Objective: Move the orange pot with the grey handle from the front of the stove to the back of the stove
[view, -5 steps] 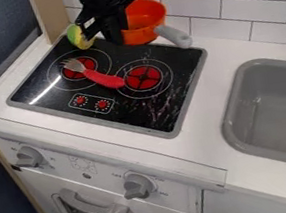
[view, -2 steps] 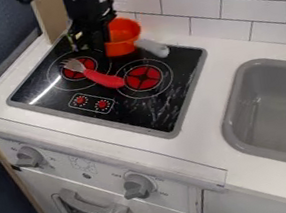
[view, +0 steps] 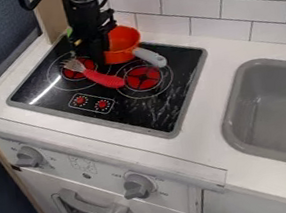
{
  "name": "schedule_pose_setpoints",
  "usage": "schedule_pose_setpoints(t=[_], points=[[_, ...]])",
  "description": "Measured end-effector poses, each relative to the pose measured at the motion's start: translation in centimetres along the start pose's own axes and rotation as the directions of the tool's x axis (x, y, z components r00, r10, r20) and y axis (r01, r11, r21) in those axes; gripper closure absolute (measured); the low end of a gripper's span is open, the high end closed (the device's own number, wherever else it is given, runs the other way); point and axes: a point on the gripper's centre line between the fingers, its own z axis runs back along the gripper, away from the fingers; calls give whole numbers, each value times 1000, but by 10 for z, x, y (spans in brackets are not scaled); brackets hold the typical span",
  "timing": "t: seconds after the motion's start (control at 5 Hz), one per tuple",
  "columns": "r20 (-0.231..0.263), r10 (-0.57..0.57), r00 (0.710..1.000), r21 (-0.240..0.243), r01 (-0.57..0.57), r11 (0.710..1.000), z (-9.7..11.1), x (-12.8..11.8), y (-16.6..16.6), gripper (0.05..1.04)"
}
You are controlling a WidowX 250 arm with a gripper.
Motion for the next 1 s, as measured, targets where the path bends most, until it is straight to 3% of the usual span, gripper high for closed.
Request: schedule_pose_setpoints(t=[0.4,0.6,1.0], points=[[-44,-23,999,29,25,999,2,-7,5,248],[-49,-35,998,6,35,999,19,-9,5,73],[29,-56,998,-132,59,990,74,-10,6,83]])
